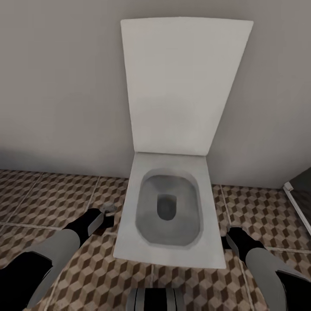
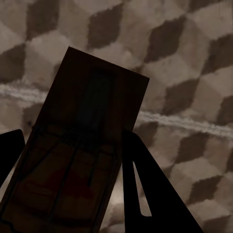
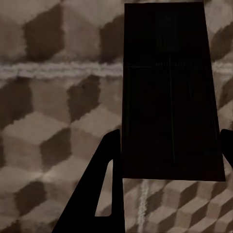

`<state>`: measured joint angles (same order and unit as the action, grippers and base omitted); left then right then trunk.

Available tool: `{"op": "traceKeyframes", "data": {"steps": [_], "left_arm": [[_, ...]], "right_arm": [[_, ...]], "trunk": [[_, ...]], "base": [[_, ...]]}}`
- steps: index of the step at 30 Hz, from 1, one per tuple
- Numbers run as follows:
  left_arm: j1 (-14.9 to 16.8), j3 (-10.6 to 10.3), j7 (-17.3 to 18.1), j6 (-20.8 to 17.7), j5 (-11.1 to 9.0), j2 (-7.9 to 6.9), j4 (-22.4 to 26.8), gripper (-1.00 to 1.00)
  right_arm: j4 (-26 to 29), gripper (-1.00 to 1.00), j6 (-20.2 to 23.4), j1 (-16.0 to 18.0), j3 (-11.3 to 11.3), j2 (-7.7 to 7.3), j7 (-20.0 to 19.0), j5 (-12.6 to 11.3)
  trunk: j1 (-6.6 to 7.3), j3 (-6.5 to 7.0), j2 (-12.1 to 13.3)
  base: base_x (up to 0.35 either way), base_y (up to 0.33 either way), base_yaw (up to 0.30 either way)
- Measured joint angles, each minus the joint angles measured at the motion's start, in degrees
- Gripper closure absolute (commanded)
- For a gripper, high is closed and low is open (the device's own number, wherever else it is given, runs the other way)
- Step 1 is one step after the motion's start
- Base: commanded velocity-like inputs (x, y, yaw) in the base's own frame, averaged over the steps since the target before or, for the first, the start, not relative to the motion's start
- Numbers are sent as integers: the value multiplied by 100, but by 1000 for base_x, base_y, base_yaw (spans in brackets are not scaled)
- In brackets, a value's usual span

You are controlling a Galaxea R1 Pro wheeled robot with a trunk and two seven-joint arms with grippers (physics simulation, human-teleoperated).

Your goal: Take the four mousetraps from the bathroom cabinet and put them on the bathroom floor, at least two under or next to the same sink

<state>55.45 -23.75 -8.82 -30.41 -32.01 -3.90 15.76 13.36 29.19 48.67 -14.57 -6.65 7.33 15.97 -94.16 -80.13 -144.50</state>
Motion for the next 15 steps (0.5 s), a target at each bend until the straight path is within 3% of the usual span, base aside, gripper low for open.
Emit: {"op": "traceKeyframes", "data": {"steps": [10,15], "left_arm": [[0,2,3,7,-7,6,-1,100],[0,2,3,18,-14,8,3,100]], "right_arm": [[0,100,-42,0,8,-7,-10,3],[4,100,-48,0,9,-10,-10,6]], "trunk": [[-26,-222,-13],[-25,-222,-14]], "base": [[0,0,0],[0,0,0]]}}
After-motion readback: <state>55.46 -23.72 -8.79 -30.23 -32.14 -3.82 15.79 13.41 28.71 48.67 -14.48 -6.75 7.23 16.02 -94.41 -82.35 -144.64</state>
